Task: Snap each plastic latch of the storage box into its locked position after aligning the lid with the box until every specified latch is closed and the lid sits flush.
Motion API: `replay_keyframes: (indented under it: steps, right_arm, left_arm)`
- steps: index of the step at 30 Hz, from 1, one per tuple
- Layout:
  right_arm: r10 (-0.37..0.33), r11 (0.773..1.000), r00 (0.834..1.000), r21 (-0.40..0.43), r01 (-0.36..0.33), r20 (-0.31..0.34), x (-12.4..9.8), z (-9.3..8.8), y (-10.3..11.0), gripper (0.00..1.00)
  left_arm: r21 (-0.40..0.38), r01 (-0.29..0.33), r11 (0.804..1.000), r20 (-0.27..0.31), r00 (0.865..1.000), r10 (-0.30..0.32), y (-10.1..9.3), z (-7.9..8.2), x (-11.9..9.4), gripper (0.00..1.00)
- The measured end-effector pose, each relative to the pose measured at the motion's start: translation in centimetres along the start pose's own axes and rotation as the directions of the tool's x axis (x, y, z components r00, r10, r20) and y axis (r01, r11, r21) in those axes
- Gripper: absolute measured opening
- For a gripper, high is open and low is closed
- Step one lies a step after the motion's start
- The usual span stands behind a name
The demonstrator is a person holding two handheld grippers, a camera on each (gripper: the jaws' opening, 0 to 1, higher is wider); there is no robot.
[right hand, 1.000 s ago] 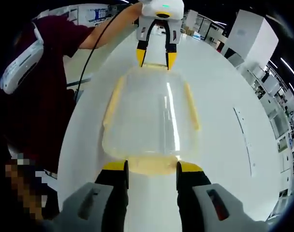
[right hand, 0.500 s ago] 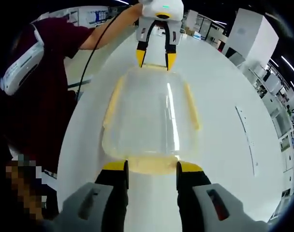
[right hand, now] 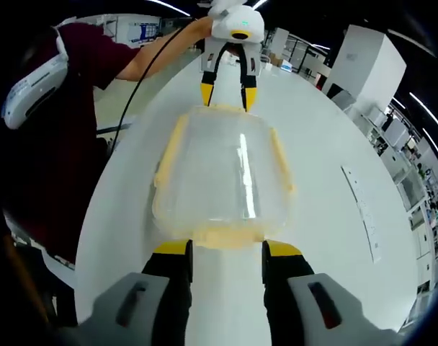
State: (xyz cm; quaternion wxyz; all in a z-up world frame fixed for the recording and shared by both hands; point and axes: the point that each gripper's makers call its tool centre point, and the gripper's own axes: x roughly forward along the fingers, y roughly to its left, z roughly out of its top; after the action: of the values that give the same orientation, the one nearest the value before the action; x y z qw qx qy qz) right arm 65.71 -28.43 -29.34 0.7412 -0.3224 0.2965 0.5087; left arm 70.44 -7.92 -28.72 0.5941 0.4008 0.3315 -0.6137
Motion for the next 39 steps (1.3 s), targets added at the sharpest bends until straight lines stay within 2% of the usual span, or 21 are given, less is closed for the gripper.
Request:
replay_keyframes:
  steps: [2,8,10,13,14,15,17,18,20,22,24,25,27,28,29,30,33,36,37,38,39]
  right_arm:
    - [-0.005,1.0,1.0,0.014,0.005,0.014,-0.2,-0.3,0.2,0.39]
    - [-0.058,0.996,0.982,0.075,0.046,0.179,-1.8,0.5,1.5,0.51]
    - [-0.09,0.994,0.961,0.088,0.07,0.26,-2.6,1.1,2.3,0.53]
    - [-0.152,0.987,0.909,0.107,0.119,0.389,-4.1,2.1,3.2,0.6]
    - [-0.173,0.983,0.885,0.129,0.13,0.431,-4.5,2.4,3.5,0.62]
    - [-0.213,0.976,0.854,0.153,0.158,0.475,-5.2,2.4,3.5,0.67]
    - [-0.258,0.964,0.813,0.195,0.18,0.522,-5.9,2.3,3.9,0.73]
    - [-0.281,0.958,0.793,0.214,0.193,0.54,-6.2,2.2,3.7,0.77]
    - [-0.333,0.942,0.736,0.246,0.229,0.59,-7.1,2.3,3.7,0.81]
    - [-0.381,0.924,0.66,0.298,0.242,0.647,-8.1,2.7,3.5,0.86]
    - [-0.414,0.91,0.602,0.333,0.248,0.683,-8.7,3.0,3.5,0.96]
    - [-0.434,0.901,0.568,0.355,0.25,0.7,-9.0,3.2,3.4,0.99]
    - [-0.473,0.881,0.537,0.398,0.258,0.698,-9.1,3.2,3.3,1.0]
    - [-0.474,0.88,0.541,0.398,0.26,0.695,-9.0,3.1,3.4,1.0]
    - [-0.499,0.866,0.527,0.418,0.274,0.688,-8.9,3.2,3.2,1.0]
    - [-0.516,0.856,0.513,0.435,0.28,0.686,-9.0,3.2,2.9,1.0]
    - [-0.551,0.833,0.526,0.465,0.3,0.648,-8.3,3.3,2.7,1.0]
    - [-0.592,0.805,0.505,0.5,0.32,0.629,-8.5,3.3,2.3,1.0]
    - [-0.631,0.773,0.452,0.558,0.3,0.631,-9.1,3.4,2.0,1.0]
    - [-0.65,0.757,0.416,0.589,0.282,0.636,-9.5,3.5,1.8,1.0]
    - [-0.654,0.753,0.4,0.604,0.26,0.642,-9.7,3.6,1.9,1.0]
  left_arm:
    - [-0.031,-0.009,0.999,0.021,1.0,0.009,-0.1,-0.4,-0.2,0.56]
    - [-0.032,-0.09,0.995,0.141,0.986,0.094,0.1,-0.3,-1.8,0.62]
    - [-0.062,-0.09,0.994,0.177,0.979,0.1,-0.5,-0.3,-2.4,0.66]
    - [-0.087,-0.121,0.989,0.306,0.941,0.142,-0.6,1.3,-3.0,0.73]
    - [-0.097,-0.143,0.985,0.372,0.913,0.169,-0.6,2.2,-3.3,0.76]
    - [-0.102,-0.135,0.986,0.4,0.902,0.165,-0.9,2.4,-3.3,0.78]
    - [-0.082,-0.163,0.983,0.47,0.864,0.182,-1.3,3.1,-3.6,0.89]
    - [-0.071,-0.192,0.979,0.525,0.827,0.2,-1.1,3.9,-3.8,0.95]
    - [-0.1,-0.196,0.975,0.558,0.801,0.218,-0.9,4.1,-4.1,0.97]
    - [-0.148,-0.224,0.963,0.632,0.728,0.266,-0.4,4.7,-5.0,0.99]
    - [-0.214,-0.231,0.949,0.664,0.678,0.314,0.0,4.6,-5.7,1.0]
    - [-0.242,-0.246,0.938,0.696,0.63,0.345,0.3,4.9,-6.4,1.0]
    - [-0.305,-0.224,0.926,0.736,0.562,0.378,0.2,5.0,-7.2,1.0]
    - [-0.321,-0.224,0.92,0.753,0.53,0.391,0.1,5.2,-7.6,1.0]
    - [-0.358,-0.215,0.909,0.772,0.48,0.417,0.1,5.3,-8.2,1.0]
    - [-0.367,-0.212,0.906,0.777,0.466,0.424,-0.1,5.3,-8.3,1.0]
    - [-0.416,-0.158,0.895,0.801,0.402,0.443,-1.0,5.4,-8.6,1.0]
    - [-0.44,-0.163,0.883,0.797,0.382,0.468,-1.2,5.3,-8.5,1.0]
    - [-0.451,-0.164,0.877,0.79,0.384,0.478,-1.5,5.2,-8.2,1.0]
    - [-0.463,-0.151,0.873,0.798,0.358,0.485,-1.6,5.3,-8.3,1.0]
    - [-0.467,-0.139,0.873,0.803,0.347,0.485,-1.7,5.4,-8.4,1.0]
